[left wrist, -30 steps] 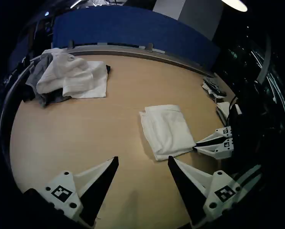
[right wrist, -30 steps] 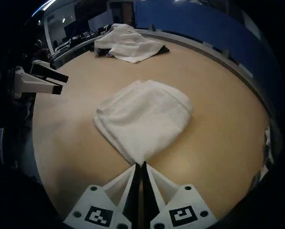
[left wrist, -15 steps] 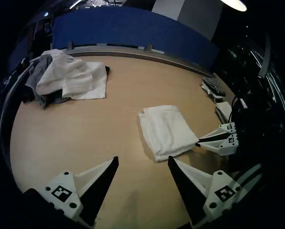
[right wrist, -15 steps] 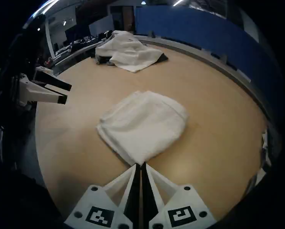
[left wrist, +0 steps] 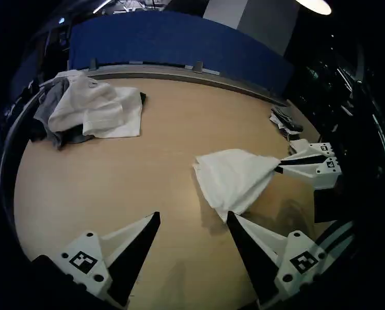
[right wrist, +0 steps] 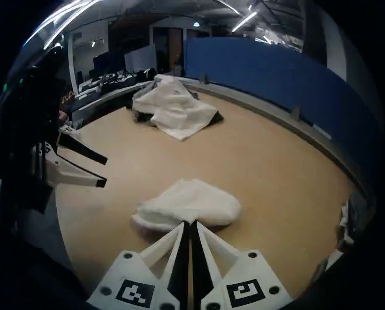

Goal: Fold towel

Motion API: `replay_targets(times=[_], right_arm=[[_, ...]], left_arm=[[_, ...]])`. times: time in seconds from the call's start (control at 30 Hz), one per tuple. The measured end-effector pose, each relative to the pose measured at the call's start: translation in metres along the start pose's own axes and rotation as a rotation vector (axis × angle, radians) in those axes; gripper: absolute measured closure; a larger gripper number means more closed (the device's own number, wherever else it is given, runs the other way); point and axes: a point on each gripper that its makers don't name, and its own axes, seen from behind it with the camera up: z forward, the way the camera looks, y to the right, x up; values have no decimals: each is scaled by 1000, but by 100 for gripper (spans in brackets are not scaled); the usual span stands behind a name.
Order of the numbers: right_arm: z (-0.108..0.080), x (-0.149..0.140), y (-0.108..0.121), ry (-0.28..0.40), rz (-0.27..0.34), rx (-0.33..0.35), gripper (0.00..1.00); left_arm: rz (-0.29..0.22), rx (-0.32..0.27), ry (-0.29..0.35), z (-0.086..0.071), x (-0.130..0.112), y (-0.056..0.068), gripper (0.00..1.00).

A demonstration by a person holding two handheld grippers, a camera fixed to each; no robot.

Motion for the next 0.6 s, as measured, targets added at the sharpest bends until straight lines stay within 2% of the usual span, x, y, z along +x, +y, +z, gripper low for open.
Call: replay_targets(times=[0.33,0.6], right_arm=[[-19,56,9,112,-37,-8,98],[-29,78,15,157,-62,-17,98]], left_arm=[[-1,5,14,-4,4,1,4],[2,8,20,-7,6,1,4]])
